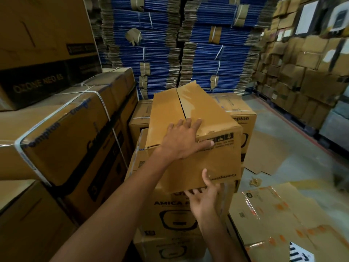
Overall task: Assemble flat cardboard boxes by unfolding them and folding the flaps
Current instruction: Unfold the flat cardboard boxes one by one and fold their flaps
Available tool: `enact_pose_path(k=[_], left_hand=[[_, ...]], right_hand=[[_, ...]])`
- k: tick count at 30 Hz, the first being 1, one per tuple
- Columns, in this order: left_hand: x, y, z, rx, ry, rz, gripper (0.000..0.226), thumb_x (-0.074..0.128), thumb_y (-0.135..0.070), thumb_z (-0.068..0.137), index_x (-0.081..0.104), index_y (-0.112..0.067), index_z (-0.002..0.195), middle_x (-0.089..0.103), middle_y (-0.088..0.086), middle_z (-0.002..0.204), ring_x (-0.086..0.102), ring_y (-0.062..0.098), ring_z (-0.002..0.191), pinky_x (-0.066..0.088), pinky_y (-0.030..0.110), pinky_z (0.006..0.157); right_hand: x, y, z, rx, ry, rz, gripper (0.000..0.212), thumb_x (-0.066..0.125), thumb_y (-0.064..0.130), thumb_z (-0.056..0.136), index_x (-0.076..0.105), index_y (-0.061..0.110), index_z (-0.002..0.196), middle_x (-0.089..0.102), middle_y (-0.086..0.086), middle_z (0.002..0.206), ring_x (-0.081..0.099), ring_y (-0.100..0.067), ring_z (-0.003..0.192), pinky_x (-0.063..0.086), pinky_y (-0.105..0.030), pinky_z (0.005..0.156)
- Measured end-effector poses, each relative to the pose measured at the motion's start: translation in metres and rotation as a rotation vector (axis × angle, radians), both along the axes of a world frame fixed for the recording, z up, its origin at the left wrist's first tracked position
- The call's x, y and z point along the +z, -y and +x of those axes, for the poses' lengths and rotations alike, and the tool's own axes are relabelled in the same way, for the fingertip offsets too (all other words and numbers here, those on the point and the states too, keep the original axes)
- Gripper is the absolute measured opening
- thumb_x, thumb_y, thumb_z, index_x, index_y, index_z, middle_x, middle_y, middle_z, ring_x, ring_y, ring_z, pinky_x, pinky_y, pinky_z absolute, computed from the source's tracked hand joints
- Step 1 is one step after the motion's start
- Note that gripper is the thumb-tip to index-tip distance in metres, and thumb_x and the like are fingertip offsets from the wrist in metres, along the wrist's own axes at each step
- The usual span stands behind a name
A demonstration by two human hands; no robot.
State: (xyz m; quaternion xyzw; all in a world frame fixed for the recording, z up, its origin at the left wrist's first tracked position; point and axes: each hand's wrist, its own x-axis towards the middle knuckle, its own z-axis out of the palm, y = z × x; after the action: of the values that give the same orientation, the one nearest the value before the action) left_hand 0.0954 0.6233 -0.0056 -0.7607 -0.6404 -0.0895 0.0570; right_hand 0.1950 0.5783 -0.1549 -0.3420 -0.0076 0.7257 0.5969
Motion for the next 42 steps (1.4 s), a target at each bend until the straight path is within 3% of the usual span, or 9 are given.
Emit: enact_pose_path(k=[12, 19, 27, 28, 29, 30, 31, 36, 42], left_hand=[[0.046, 0.036, -0.028, 0.04, 1.365, 0.354, 0.032, 0.071, -0.048, 0.09, 0.06, -0.042, 0.12, 0.07, -0.02, 0.108, 0.068, 0.002, 0.097, 0.055, 0.027, 0.086], [-0.061, 0.035, 0.013, 0.054, 2.302, 0.385, 0.076, 0.078, -0.051, 0.084, 0.052, -0.016, 0.145, 0.066, 0.013, 0.135, 0.063, 0.035, 0.124, 0.049, 0.059, 0.104], [-0.147, 0.066, 0.062, 0.378, 2.602, -0.027, 0.072, 0.06, -0.046, 0.092, 0.046, -0.004, 0.149, 0.065, 0.007, 0.135, 0.07, 0.027, 0.094, 0.033, 0.048, 0.12], [-0.154, 0.068, 0.063, 0.465, 2.61, -0.059, 0.072, 0.061, -0.045, 0.092, 0.045, -0.004, 0.15, 0.012, 0.005, 0.155, 0.067, 0.026, 0.081, 0.032, 0.045, 0.121], [-0.16, 0.07, 0.062, 0.543, 2.606, -0.077, 0.067, 0.061, -0.043, 0.094, 0.046, -0.008, 0.148, -0.004, -0.01, 0.078, 0.066, 0.03, 0.083, 0.035, 0.042, 0.117], [-0.166, 0.072, 0.061, 0.618, 2.561, -0.104, 0.055, 0.059, -0.041, 0.098, 0.049, -0.012, 0.143, 0.022, 0.016, 0.158, 0.066, 0.035, 0.097, 0.04, 0.041, 0.112], [-0.17, 0.073, 0.059, 0.699, 2.482, -0.155, 0.04, 0.055, -0.041, 0.1, 0.054, -0.016, 0.13, 0.067, 0.016, 0.116, 0.065, 0.032, 0.104, 0.046, 0.039, 0.103], [-0.158, 0.091, 0.021, 0.71, 1.564, -0.506, 0.026, 0.064, -0.035, 0.095, 0.069, -0.011, 0.104, 0.076, 0.009, 0.084, 0.071, 0.023, 0.079, 0.061, 0.038, 0.076], [-0.022, 0.105, -0.013, 0.241, 0.913, 0.079, 0.027, 0.066, -0.022, 0.095, 0.07, -0.019, 0.069, 0.069, -0.006, 0.064, 0.065, 0.011, 0.064, 0.053, 0.022, 0.06]], right_hand=[[0.179, -0.053, 0.054, -0.193, 1.135, 0.778, 0.09, 0.089, 0.027, 0.072, 0.036, 0.041, 0.143, 0.056, 0.021, 0.127, 0.057, -0.01, 0.112, 0.047, -0.04, 0.097], [0.225, -0.06, 0.043, 0.118, 1.948, 1.126, 0.1, 0.087, 0.045, 0.071, 0.027, 0.05, 0.151, 0.064, 0.007, 0.131, 0.061, -0.023, 0.115, 0.047, -0.05, 0.103], [0.167, -0.043, 0.009, 0.366, 2.459, 1.411, 0.091, 0.076, 0.034, 0.085, 0.02, 0.05, 0.154, 0.047, -0.004, 0.152, 0.044, -0.028, 0.139, 0.03, -0.044, 0.117], [0.156, -0.038, 0.01, 0.394, 2.471, 1.427, 0.09, 0.075, 0.032, 0.086, 0.019, 0.051, 0.154, 0.04, -0.006, 0.158, 0.037, -0.03, 0.145, 0.021, -0.043, 0.121], [0.145, -0.035, 0.013, 0.414, 2.475, 1.44, 0.089, 0.074, 0.032, 0.087, 0.018, 0.051, 0.155, 0.034, -0.007, 0.162, 0.031, -0.03, 0.149, 0.013, -0.042, 0.122], [0.134, -0.031, 0.017, 0.439, 2.474, 1.442, 0.089, 0.073, 0.031, 0.089, 0.017, 0.05, 0.155, 0.029, -0.007, 0.164, 0.026, -0.03, 0.151, 0.006, -0.041, 0.121], [0.124, -0.029, 0.021, 0.467, 2.459, 1.438, 0.089, 0.072, 0.031, 0.09, 0.016, 0.05, 0.156, 0.026, -0.007, 0.165, 0.022, -0.03, 0.153, 0.0, -0.039, 0.118], [0.102, -0.024, 0.033, 0.568, 2.362, 1.427, 0.074, 0.058, 0.046, 0.099, 0.013, 0.047, 0.157, 0.018, -0.002, 0.168, 0.012, -0.027, 0.156, -0.001, -0.04, 0.122], [0.124, -0.029, 0.043, 0.523, 2.015, 1.289, 0.052, 0.034, 0.057, 0.102, 0.06, 0.026, 0.135, 0.058, 0.005, 0.143, 0.045, -0.014, 0.137, 0.029, -0.035, 0.116]])
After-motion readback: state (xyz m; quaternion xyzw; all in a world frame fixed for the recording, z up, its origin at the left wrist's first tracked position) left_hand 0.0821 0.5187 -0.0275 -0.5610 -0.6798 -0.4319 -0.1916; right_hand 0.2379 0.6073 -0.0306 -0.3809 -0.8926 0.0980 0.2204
